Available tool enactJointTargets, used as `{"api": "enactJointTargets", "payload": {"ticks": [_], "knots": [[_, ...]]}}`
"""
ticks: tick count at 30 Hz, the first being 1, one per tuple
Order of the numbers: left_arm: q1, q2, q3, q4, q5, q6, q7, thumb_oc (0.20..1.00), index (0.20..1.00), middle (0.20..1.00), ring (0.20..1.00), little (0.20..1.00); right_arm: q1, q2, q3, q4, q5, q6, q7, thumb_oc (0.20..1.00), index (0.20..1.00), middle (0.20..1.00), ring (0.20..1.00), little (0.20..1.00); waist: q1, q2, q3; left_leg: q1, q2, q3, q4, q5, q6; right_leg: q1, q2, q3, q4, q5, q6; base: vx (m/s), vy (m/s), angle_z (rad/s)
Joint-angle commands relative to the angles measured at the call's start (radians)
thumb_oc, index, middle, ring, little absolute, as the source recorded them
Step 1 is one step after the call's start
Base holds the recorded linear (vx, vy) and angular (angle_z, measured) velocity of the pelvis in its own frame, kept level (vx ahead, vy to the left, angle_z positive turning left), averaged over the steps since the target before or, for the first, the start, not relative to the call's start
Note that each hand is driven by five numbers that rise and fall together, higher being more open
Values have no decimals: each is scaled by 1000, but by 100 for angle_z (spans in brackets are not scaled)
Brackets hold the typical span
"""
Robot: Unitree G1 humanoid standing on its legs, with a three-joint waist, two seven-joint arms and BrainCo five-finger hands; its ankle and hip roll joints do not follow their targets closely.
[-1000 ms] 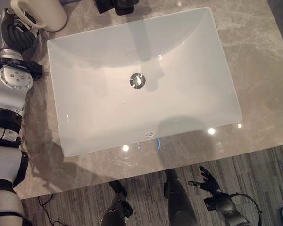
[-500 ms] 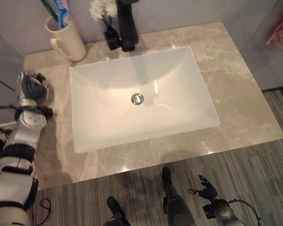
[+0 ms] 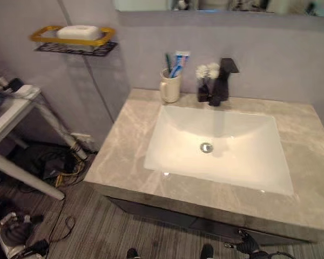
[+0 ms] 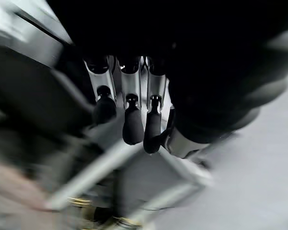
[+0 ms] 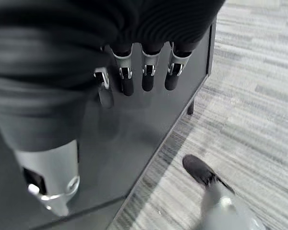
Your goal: Put brush and paste in cup on sink, flatten towel.
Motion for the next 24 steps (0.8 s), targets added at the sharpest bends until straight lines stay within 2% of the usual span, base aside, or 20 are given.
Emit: {"api": "enactJointTargets", "payload": {"ticks": [1,2,4,7,8,9,10,13,14,17,18,19,20,21,22,23,24], "knots": [[-109,-18,-119,96,-1,18,-108,200,200,200,200,200,-91,-4,-55,-57,26,-15,-26,1000,1000,1000,1000,1000,-38,-43,52,-1,-112,-105,145,-119,64,0,-28,42,79,0,4,-210,313,-17],[-126,-20,-186,124,71,34,-125,200,200,200,200,200,-83,1,-74,-73,35,-18,-32,1000,1000,1000,1000,1000,-52,-43,50,14,-128,-102,121,-122,77,-15,-40,54,85,24,19,-201,296,-12],[-159,9,-296,99,179,-10,-141,200,200,200,200,200,-75,20,-94,-91,67,-31,-50,1000,1000,1000,1000,1000,-68,-60,60,6,-168,-106,111,-126,104,-56,-76,86,89,103,48,-236,259,-5],[-204,36,-457,152,316,-19,-231,200,200,200,200,200,-57,34,-117,-93,96,-60,-63,1000,1000,1000,1000,1000,-88,-68,80,11,-201,-70,78,-123,131,-110,-115,119,57,187,73,-308,257,-9],[-237,41,-555,182,396,-22,-268,200,200,200,200,200,-63,57,-129,-39,105,-60,-76,1000,1000,1000,1000,1000,-93,-54,96,26,-182,-23,55,-114,131,-136,-138,67,50,208,73,-279,169,-71],[-239,41,-556,183,396,-22,-267,200,200,200,200,200,-64,57,-130,-38,105,-60,-76,1000,1000,1000,1000,1000,-92,-57,95,23,-185,-22,54,-111,132,-140,-140,69,50,209,73,-375,232,-109],[-256,50,-634,134,429,-38,-313,200,200,200,200,200,-64,58,-121,-21,88,-55,-76,1000,1000,1000,1000,1000,-90,-36,100,35,-165,29,21,-88,138,-138,-139,-31,104,140,73,-313,215,-108],[-285,64,-693,110,441,-46,-345,200,200,200,200,200,-44,62,-106,6,73,-50,-64,1000,1000,1000,1000,1000,-91,-32,86,39,-149,108,-30,-47,152,-97,-107,-66,227,32,55,-266,155,-140],[-289,63,-700,100,439,-43,-350,200,200,200,200,200,-37,62,-105,16,58,-46,-66,1000,1000,1000,1000,1000,-83,-29,77,49,-143,135,-34,-59,156,-63,-103,-93,295,-20,57,-187,48,-128],[-303,43,-673,129,424,-24,-333,200,200,200,200,200,-34,65,-115,40,54,-40,-77,1000,1000,1000,1000,1000,-76,-37,52,30,-128,239,-26,-38,157,13,-103,-148,315,-48,52,-245,-51,-127],[-300,35,-654,136,410,-20,-323,200,200,200,200,200,-41,64,-119,60,51,-34,-81,1000,1000,1000,1000,1000,-63,-37,43,20,-112,294,-16,-27,152,42,-119,-207,303,-47,52,-195,-84,-109],[-300,34,-654,136,410,-20,-323,200,200,200,200,200,-42,64,-118,62,50,-34,-81,1000,1000,1000,1000,1000,-60,-37,44,21,-110,298,-15,-28,150,43,-116,-204,300,-46,52,-201,-112,-177],[-293,26,-637,136,400,-16,-315,200,200,200,200,200,-49,64,-117,74,42,-30,-83,1000,1000,1000,1000,1000,-47,-38,37,13,-93,336,-6,-17,144,62,-126,-244,288,-42,51,-267,-247,-193],[-281,12,-600,139,376,-6,-302,200,200,200,200,200,-71,69,-104,76,20,-22,-84,1000,1000,1000,1000,1000,-24,-48,29,0,-41,434,11,11,125,89,-160,-352,283,-25,52,-313,-339,-196],[-279,4,-585,142,368,0,-299,200,200,200,200,200,-74,74,-95,71,14,-19,-81,1000,1000,1000,1000,1000,-18,-57,26,-3,-25,458,18,19,117,99,-157,-360,263,-30,51,-257,-437,-173],[-280,-2,-570,147,366,5,-289,200,200,200,200,200,-73,83,-84,64,14,-16,-81,1000,1000,1000,1000,1000,-14,-65,23,-2,3,483,19,38,99,103,-118,-344,216,-62,34,-111,-394,-188],[-288,-8,-564,160,364,8,-280,200,200,200,200,200,-71,88,-79,55,20,-21,-85,1000,1000,1000,1000,1000,-25,-65,23,-6,28,488,35,53,84,94,-85,-299,197,-85,21,-46,-422,-207]]}}
